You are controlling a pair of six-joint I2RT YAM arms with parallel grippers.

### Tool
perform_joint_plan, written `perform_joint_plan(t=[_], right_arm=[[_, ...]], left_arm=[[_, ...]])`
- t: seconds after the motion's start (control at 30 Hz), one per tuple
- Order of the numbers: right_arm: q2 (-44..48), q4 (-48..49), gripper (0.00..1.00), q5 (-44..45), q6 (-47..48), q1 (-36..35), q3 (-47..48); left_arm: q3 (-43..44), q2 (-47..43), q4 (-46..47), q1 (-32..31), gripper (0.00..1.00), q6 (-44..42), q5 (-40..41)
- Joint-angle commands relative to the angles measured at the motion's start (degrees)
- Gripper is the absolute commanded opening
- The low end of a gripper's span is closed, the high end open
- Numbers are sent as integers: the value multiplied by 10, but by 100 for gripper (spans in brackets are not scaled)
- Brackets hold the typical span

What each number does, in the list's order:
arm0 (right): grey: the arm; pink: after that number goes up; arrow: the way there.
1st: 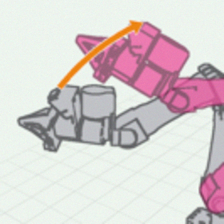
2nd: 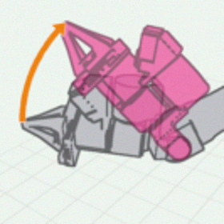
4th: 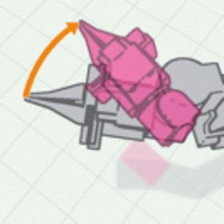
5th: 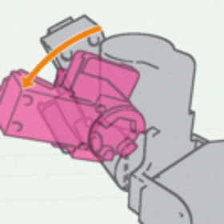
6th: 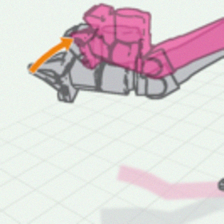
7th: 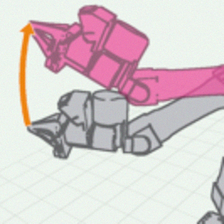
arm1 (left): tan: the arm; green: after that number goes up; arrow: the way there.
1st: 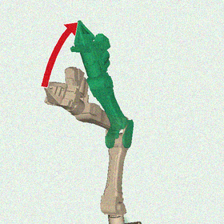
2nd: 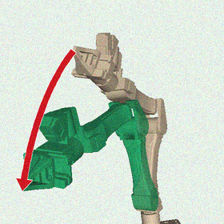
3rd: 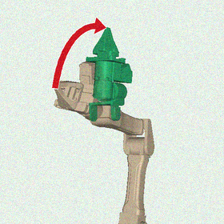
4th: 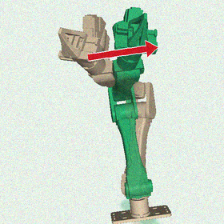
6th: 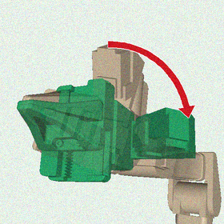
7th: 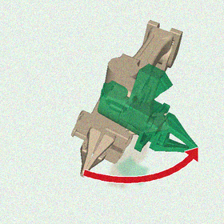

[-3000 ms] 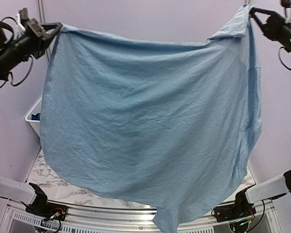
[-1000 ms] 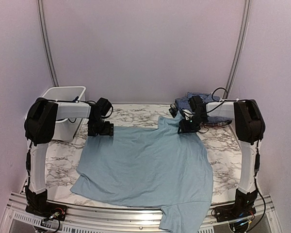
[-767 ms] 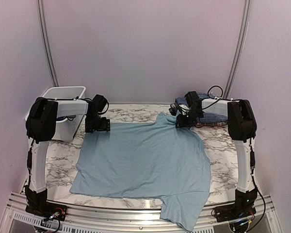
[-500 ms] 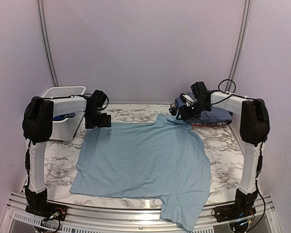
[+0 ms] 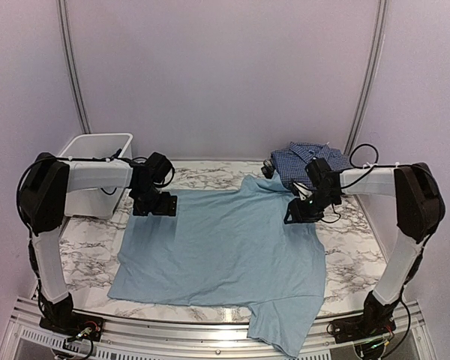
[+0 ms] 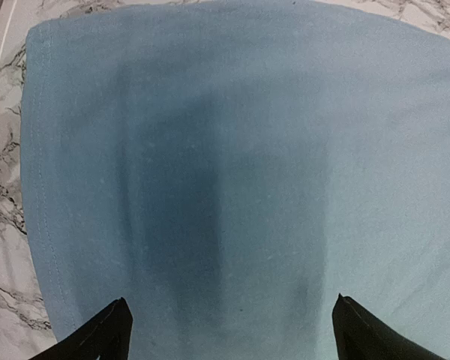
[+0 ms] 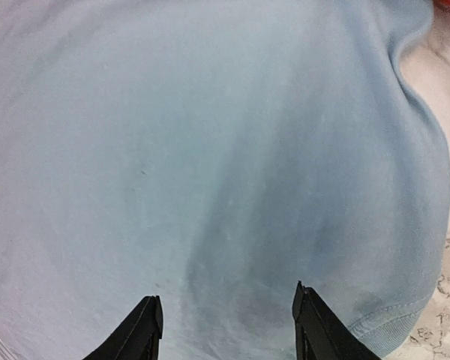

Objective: Fold and stack the mixed laundry pile
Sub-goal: Adjust the flattened T-shirt at the center of the board.

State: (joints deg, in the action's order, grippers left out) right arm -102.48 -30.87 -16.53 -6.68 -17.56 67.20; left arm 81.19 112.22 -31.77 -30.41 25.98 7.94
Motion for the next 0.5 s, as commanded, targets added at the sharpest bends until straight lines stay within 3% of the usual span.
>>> perform_joint_plan(t=[0.0, 0.2, 0.47], right_arm=[[-14, 36, 55, 34, -15, 21, -8], [-83, 52, 55, 54, -4, 53, 31], [-149, 15, 55, 45, 17, 67, 165]], left_arm=[[-15, 17, 3, -2, 96, 13, 12], [9, 74, 1, 4, 96, -1, 26], [109, 128, -4, 42, 96, -20, 24]])
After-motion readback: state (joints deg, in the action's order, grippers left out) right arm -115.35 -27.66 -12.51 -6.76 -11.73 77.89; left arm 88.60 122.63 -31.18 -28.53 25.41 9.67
